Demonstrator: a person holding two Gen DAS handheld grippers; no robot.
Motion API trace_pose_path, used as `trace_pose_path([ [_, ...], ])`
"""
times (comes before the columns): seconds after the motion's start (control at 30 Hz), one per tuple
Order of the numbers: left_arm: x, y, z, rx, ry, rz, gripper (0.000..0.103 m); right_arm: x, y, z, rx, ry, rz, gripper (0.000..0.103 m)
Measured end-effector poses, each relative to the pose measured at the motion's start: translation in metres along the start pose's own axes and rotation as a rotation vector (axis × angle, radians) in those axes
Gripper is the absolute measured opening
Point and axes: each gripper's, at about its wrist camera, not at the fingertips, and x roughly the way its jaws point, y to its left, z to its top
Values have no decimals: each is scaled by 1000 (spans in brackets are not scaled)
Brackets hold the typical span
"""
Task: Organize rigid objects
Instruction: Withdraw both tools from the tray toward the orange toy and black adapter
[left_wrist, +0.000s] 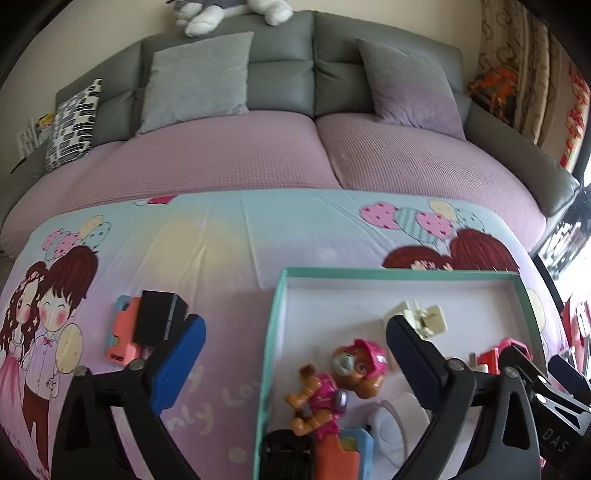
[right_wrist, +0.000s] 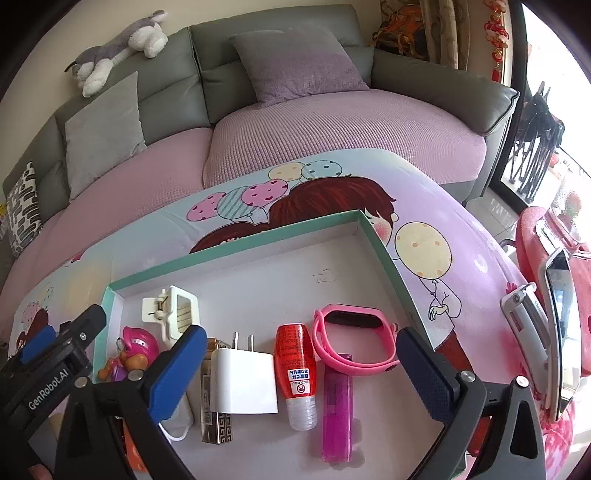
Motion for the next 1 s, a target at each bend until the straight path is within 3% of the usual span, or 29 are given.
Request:
trace_pose_path([
  [0.23,2,16,-1,-44,-13,54,99,0,3,0,-8,1,2,103],
  [0.6,2,23,0,-59,-1,52,99,-6,16,2,-31,-14,25,103],
  [1.0,-15,61,3,-91,-14,95,99,-9,59,-1,-100,-14,136,103],
])
